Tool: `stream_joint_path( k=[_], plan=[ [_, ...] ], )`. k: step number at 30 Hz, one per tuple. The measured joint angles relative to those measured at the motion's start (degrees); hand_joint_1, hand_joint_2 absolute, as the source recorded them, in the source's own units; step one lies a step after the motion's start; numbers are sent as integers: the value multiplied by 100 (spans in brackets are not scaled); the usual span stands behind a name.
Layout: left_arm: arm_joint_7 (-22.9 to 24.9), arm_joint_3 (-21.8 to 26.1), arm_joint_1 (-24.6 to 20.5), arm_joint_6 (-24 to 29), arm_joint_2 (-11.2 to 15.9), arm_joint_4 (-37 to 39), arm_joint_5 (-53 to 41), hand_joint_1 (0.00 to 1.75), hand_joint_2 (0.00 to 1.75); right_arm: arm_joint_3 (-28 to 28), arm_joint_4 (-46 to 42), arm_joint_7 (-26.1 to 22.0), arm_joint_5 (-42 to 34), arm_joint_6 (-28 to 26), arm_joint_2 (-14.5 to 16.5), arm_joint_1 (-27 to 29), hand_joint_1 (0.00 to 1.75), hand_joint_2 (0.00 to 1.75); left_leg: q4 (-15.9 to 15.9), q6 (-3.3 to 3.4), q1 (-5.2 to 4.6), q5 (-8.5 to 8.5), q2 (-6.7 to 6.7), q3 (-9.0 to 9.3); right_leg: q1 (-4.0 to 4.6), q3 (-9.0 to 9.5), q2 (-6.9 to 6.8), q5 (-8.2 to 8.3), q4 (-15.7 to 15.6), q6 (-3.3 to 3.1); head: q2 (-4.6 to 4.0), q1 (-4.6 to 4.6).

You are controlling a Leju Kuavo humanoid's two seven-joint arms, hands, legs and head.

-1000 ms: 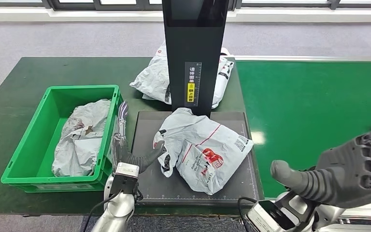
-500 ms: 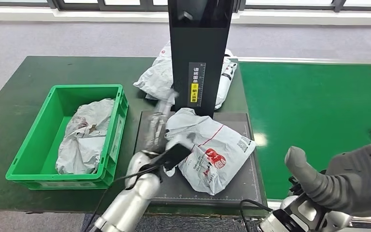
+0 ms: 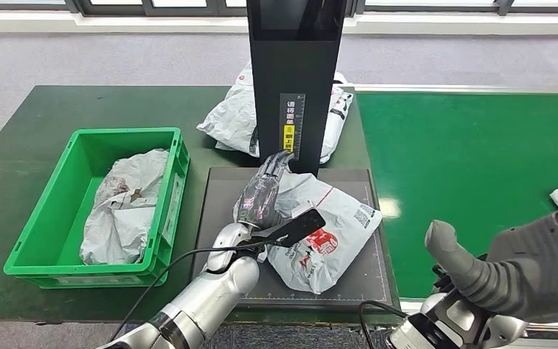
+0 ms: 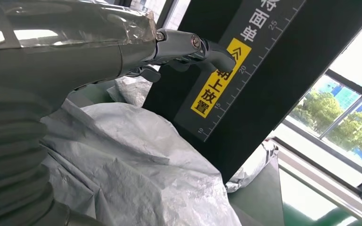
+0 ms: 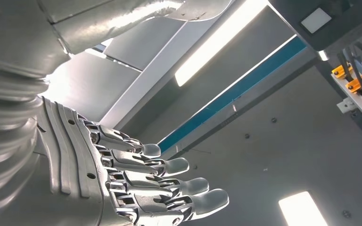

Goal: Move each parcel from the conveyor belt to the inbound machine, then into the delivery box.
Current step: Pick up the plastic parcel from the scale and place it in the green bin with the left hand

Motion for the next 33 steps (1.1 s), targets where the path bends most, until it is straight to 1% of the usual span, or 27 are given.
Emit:
stream_joint_path(
  k=[12,33],
  plan=[
    [-1,-23,-33,2,-14,198,0,0,175,0,0,0,0,0,-1,0,0,175,0,0,0,0,0,0,0,1,0,0,0,0,-2,0],
    [-1,-27,-58,2,-16,265,0,0,175,0,6,0,0,0,-2,0,0,175,0,0,0,0,0,0,0,1,0,0,0,0,-1,0]
  ],
)
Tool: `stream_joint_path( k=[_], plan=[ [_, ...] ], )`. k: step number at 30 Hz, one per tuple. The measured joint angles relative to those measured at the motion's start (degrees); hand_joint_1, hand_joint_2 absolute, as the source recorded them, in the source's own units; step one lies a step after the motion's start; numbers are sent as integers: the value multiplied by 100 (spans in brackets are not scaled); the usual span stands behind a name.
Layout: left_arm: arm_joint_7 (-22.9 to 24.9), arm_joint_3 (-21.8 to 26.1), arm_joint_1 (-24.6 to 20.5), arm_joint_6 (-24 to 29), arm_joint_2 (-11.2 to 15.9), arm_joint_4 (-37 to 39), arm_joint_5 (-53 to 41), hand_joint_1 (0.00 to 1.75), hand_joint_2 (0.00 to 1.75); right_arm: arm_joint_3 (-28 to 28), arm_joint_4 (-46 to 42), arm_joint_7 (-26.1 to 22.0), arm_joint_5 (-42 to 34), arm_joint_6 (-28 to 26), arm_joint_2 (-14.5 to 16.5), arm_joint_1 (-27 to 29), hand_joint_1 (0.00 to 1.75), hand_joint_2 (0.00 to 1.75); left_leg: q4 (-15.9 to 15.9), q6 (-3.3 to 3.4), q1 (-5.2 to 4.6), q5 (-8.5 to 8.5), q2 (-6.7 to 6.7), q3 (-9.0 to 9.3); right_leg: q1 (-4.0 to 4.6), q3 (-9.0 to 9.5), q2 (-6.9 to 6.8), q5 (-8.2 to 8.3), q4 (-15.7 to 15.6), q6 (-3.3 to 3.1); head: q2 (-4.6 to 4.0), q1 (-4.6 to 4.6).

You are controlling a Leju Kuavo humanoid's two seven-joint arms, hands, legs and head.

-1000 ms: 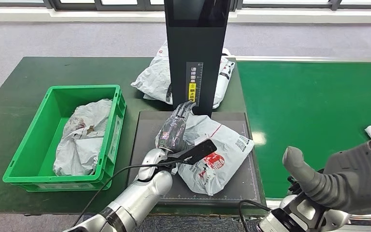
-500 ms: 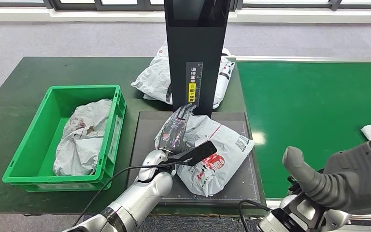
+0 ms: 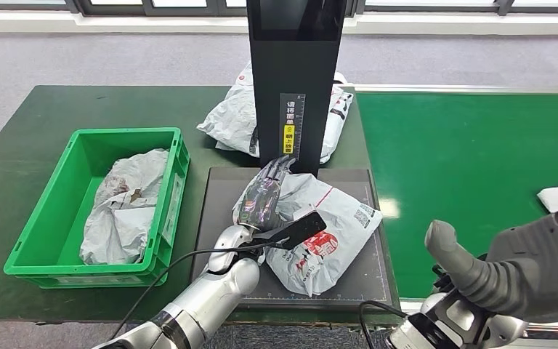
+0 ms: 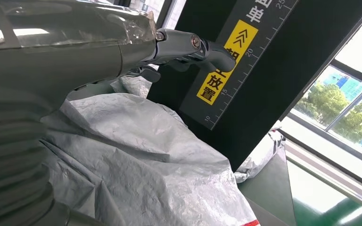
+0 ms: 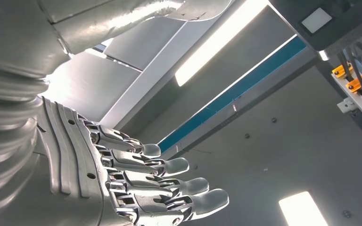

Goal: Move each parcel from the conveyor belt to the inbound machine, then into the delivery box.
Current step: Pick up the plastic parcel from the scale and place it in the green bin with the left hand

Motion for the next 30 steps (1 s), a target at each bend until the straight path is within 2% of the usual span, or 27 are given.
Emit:
stream_joint_path(
  k=[13,17,19,21,23,30],
  plan=[
    [0,0,-1,0,0,6,-1,0,175,0,-1,-1,1,0,-1,0,0,175,0,0,0,0,0,0,0,0,0,0,0,0,-1,0],
    [23,-2,-2,-18,0,9,-26,175,175,0,0,0,0,0,-1,0,0,175,0,0,0,0,0,0,0,-1,0,0,0,0,1,0],
    [310,-78,-85,-249,-8,138,-316,175,175,-1,1,0,-1,-1,-1,1,0,175,0,0,0,0,-2,1,0,1,-3,-1,0,1,0,-1],
    [1076,-371,-232,-766,-15,547,-1010,175,175,-18,4,0,-7,-1,-1,3,0,175,0,1,0,0,-6,2,0,6,-8,-2,0,1,0,0],
    [1656,-701,-298,-1045,-19,967,-1528,175,175,-58,11,0,-30,0,-1,9,0,175,0,0,0,-1,-4,3,-1,6,-6,-2,0,1,0,0],
    [1738,-1028,-542,-968,-55,1633,-1770,175,175,-115,22,-1,19,-2,-1,18,0,175,-1,1,0,0,-7,8,0,11,-8,-2,0,1,0,0]
  ],
)
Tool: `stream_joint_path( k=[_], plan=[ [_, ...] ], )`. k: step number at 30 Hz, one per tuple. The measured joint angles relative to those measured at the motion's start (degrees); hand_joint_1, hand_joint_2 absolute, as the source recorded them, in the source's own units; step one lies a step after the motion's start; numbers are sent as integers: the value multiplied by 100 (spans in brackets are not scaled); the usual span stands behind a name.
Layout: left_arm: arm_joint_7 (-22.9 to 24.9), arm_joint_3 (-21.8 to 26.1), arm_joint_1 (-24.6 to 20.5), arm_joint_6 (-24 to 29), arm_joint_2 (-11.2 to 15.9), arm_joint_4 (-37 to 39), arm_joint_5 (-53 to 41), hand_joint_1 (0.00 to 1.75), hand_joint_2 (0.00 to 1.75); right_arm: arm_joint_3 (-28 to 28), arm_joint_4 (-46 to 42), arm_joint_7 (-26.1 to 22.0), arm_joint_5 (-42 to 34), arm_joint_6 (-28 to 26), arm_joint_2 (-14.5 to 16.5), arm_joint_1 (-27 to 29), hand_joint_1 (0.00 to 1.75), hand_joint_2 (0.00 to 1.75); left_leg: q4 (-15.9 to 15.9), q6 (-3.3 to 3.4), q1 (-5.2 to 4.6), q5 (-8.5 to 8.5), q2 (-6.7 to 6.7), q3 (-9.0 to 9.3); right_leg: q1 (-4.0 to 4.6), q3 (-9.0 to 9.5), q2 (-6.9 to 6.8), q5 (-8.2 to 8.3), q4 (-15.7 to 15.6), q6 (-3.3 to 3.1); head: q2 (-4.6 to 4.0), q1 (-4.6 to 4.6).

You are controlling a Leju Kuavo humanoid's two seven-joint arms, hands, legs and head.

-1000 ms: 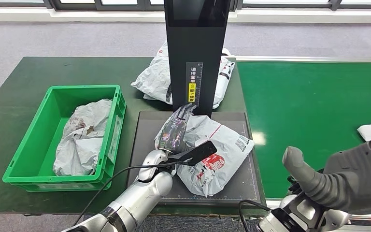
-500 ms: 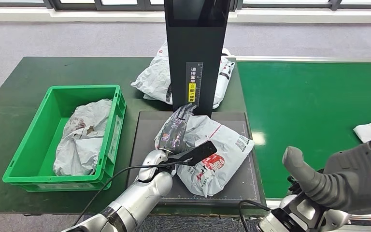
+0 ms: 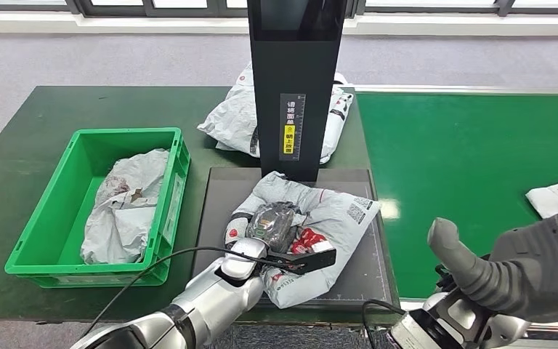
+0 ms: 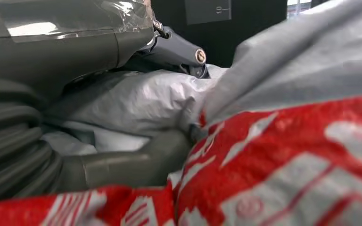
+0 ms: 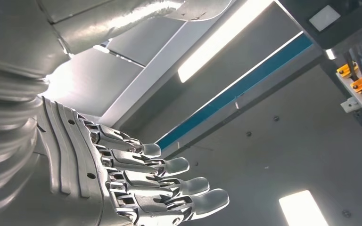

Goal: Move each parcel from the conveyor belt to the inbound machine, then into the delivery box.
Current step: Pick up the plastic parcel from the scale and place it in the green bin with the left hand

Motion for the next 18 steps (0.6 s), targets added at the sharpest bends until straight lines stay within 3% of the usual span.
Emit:
stream_joint_path(
  k=[18],
  plan=[
    [13,-32,-114,9,-4,324,-258,175,175,-71,31,1,-16,2,0,8,0,175,-1,0,1,0,0,13,0,12,1,0,0,0,1,1]
  ],
)
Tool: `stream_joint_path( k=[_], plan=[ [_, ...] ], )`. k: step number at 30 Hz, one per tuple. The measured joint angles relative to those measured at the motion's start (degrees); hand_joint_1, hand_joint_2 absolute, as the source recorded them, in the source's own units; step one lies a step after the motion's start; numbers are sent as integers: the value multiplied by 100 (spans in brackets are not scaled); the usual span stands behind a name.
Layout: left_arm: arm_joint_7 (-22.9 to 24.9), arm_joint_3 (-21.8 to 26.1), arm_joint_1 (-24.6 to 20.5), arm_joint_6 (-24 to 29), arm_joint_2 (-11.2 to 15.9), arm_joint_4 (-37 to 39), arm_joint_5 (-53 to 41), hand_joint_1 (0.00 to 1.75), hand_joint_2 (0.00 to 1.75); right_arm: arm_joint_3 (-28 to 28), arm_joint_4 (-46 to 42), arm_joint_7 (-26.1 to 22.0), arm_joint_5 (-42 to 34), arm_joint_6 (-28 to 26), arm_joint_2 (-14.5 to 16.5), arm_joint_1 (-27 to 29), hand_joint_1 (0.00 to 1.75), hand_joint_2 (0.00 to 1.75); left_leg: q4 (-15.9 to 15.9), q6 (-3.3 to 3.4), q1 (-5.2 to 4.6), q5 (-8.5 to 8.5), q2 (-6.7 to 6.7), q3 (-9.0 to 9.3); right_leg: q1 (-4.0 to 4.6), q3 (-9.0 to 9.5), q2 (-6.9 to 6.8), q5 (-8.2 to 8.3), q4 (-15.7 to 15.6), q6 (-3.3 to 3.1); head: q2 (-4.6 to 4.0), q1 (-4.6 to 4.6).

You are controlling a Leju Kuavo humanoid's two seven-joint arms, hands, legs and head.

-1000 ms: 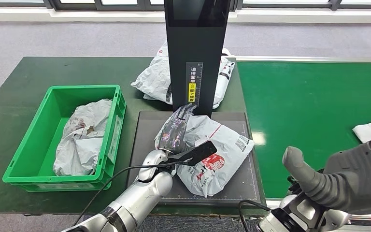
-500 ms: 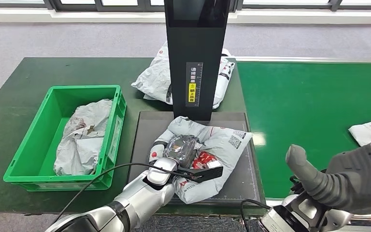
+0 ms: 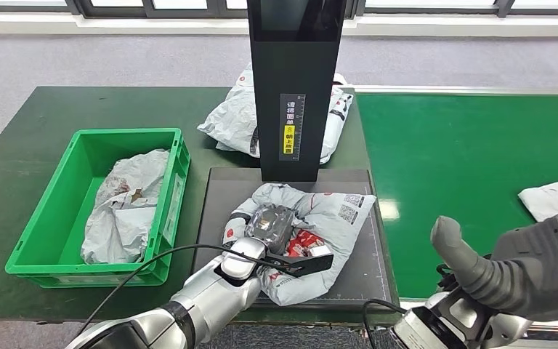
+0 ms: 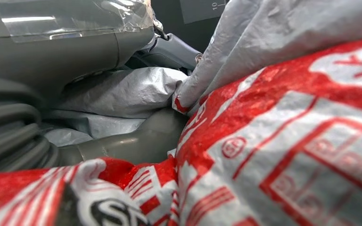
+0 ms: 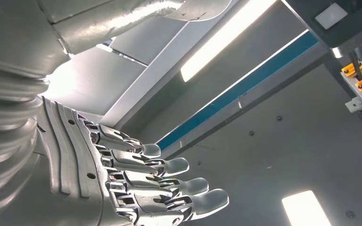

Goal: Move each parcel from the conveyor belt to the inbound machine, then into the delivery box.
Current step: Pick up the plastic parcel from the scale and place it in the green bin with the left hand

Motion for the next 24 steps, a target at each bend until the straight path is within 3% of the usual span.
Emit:
stream_joint_path(
  k=[6,12,19,21,24],
  plan=[
    [50,0,2,151,-2,16,-89,175,175,-22,0,-1,0,-2,0,4,0,175,0,0,0,0,0,0,0,0,0,0,0,0,-1,0],
    [533,0,65,1600,-2,20,-561,175,175,-78,0,-1,9,-2,0,16,0,175,1,0,0,1,1,-2,0,-4,1,1,0,0,0,0],
    [690,-1,92,1732,33,-4,-714,175,175,-90,0,0,24,-2,0,19,0,175,0,0,0,0,1,-7,0,-6,1,0,1,0,-1,1],
    [1235,-7,169,1808,282,-437,-1206,175,175,-114,0,-1,60,-2,0,26,0,175,0,-3,0,2,13,-10,1,-16,13,3,3,-5,-1,2],
    [2637,27,368,1934,1000,-2314,-2040,175,175,-196,-1,-1,107,-3,-2,44,0,175,-1,-11,3,5,56,-21,4,-49,54,18,6,-18,0,-2]
  ],
)
